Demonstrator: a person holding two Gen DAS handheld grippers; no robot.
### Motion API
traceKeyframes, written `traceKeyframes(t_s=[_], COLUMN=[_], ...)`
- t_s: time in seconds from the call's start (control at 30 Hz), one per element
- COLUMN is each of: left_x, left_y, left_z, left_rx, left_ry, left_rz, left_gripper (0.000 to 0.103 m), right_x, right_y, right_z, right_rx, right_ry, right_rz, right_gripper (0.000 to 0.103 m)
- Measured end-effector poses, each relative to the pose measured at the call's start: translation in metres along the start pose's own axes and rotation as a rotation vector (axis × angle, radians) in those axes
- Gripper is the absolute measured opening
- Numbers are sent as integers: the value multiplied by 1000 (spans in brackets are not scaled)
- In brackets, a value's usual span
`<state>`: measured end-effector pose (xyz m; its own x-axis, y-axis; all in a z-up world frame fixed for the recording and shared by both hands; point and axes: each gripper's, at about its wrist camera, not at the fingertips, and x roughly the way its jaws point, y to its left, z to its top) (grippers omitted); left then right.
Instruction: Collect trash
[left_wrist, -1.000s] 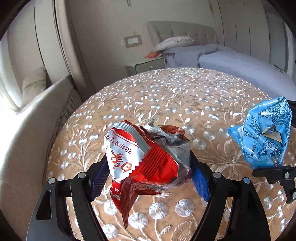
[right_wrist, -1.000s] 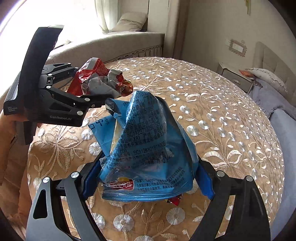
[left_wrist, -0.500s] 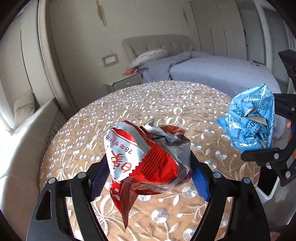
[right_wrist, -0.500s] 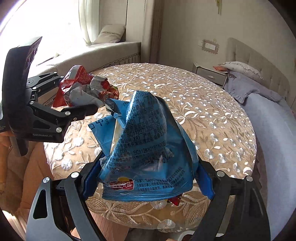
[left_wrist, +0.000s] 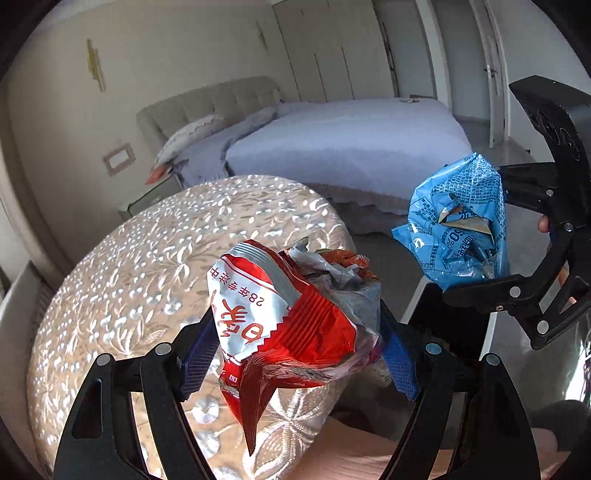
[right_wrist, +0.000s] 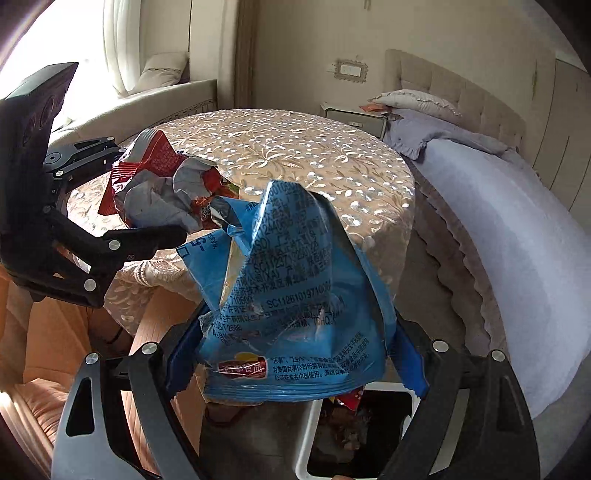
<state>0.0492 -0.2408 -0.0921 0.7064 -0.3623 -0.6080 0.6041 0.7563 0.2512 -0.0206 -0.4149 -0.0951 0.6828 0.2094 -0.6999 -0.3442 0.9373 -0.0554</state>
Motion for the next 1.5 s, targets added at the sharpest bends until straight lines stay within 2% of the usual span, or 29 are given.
traceKeyframes(t_s=[0.37, 0.77, 0.8, 0.83, 0.87, 0.93, 1.03, 1.23, 1.37, 1.5], left_x=[59, 160, 167, 174, 181, 189, 189, 182, 165, 135], left_y=[-82, -148, -152, -154, -157, -167, -175, -175, -165, -150], left_z=[12, -5, -6, -7, -9, -15, -18, -15, -7, 5], left_rx=[178, 381, 389, 396, 405, 441, 460, 454, 416, 381], left_ry=[48, 165, 164, 165, 174, 184, 179, 169, 131, 62], left_rz=[-190, -415, -433, -448, -453, -455, -478, -489, -488, -458], left_gripper=[77, 77, 81, 95, 99, 98, 98, 98, 98, 98], right_x=[-5, 35, 38, 41, 44, 49, 51, 48, 40, 23], right_y=[-54, -102, -106, -110, -114, -122, -131, -133, -125, -110], right_z=[-74, -131, -135, -139, -143, -151, -160, -159, -145, -117], right_rx=[116, 155, 165, 173, 179, 197, 233, 232, 210, 164], right_ry=[107, 235, 242, 254, 269, 301, 328, 314, 281, 202], right_rz=[-87, -63, -67, -70, -62, -60, -48, -65, -77, -110], right_gripper=[86, 86, 87, 91, 99, 99, 99, 99, 99, 99])
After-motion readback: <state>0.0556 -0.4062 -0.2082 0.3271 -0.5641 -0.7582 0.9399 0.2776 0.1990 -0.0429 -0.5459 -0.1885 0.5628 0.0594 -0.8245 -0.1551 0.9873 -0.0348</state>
